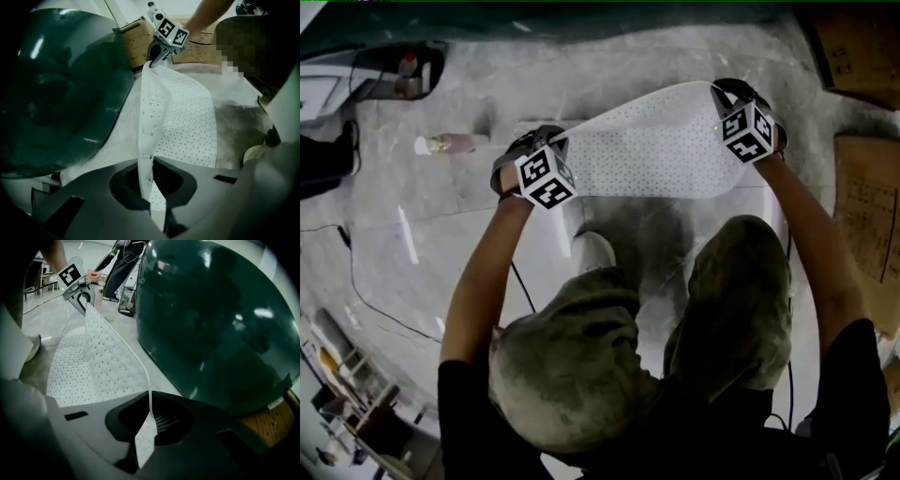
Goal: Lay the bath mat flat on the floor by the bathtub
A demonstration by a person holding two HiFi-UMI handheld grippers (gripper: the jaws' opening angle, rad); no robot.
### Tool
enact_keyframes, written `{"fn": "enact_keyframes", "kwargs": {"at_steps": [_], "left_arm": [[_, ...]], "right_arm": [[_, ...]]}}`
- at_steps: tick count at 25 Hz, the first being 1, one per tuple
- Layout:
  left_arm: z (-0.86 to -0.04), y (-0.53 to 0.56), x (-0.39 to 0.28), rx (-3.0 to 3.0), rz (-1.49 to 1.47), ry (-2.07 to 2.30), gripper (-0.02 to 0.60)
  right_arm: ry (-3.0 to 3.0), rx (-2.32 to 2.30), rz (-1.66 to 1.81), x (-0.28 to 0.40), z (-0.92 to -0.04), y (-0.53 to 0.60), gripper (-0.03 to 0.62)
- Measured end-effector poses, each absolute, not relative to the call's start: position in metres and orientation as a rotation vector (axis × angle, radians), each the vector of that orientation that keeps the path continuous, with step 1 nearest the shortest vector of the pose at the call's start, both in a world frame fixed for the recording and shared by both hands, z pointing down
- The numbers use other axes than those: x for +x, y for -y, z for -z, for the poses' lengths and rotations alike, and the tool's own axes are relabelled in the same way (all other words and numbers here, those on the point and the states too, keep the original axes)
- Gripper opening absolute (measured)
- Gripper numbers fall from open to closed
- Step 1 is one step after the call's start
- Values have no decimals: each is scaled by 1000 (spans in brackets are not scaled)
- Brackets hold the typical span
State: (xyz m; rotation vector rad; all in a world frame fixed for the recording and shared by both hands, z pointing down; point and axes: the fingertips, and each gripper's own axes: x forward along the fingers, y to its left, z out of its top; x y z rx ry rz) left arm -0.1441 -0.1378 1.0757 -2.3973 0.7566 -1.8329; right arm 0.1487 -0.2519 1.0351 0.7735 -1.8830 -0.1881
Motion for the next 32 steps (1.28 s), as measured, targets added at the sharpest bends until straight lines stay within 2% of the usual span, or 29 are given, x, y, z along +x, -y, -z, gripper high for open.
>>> {"fn": "enact_keyframes", "kwargs": {"at_steps": [5, 10, 27, 32], "left_arm": [[-1078, 165, -160, -2346, 1800, -810, 26], [-1081, 185, -164, -2154, 1828, -603, 26], [-1100, 237, -187, -2290, 1807, -706, 28], [-1118, 260, -185, -2230, 1779, -782, 37]], "right_arm": [[1893, 817, 135, 132, -1038, 278, 29], [1828, 779, 227, 130, -1044, 288, 29], [1790, 799, 158, 114, -1061, 327, 29], [1727, 767, 109, 131, -1087, 325, 29]]}}
